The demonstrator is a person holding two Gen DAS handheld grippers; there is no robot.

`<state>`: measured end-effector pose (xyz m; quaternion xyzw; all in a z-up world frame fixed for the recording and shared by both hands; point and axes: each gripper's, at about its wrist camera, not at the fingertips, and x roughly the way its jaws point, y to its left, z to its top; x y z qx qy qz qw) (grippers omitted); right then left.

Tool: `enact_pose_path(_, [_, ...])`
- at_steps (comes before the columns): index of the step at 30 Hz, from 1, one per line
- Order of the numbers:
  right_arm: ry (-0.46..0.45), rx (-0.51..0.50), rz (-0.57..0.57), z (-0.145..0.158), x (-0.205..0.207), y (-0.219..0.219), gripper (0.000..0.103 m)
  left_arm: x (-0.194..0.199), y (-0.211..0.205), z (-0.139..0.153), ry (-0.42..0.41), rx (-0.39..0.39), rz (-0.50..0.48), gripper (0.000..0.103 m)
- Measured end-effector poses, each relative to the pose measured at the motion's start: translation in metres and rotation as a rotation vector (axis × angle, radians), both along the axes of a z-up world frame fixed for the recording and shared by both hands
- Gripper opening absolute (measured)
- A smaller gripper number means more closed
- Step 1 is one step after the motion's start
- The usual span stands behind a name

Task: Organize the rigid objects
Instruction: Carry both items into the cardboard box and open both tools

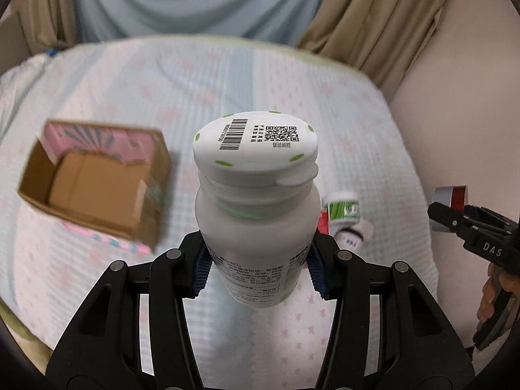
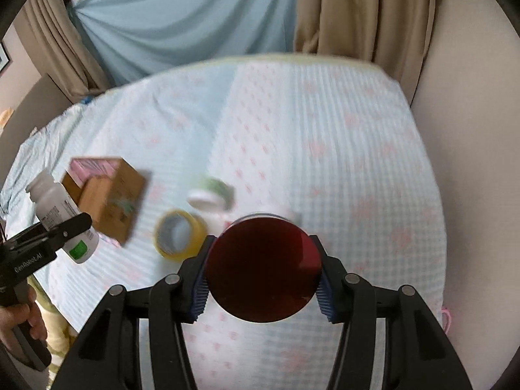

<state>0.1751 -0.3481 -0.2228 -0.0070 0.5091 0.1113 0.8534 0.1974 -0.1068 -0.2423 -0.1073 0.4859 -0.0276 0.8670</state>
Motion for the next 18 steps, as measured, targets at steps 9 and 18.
enact_pose_path(9, [-0.114, 0.074, -0.039, 0.080, -0.010, 0.103, 0.050, -0.004, 0.091, 0.075, -0.110, 0.010, -0.044, 0.046])
enact_pose_path(18, [-0.101, 0.119, -0.042, 0.092, -0.007, 0.255, 0.050, 0.004, 0.237, 0.097, -0.130, 0.027, -0.094, 0.046])
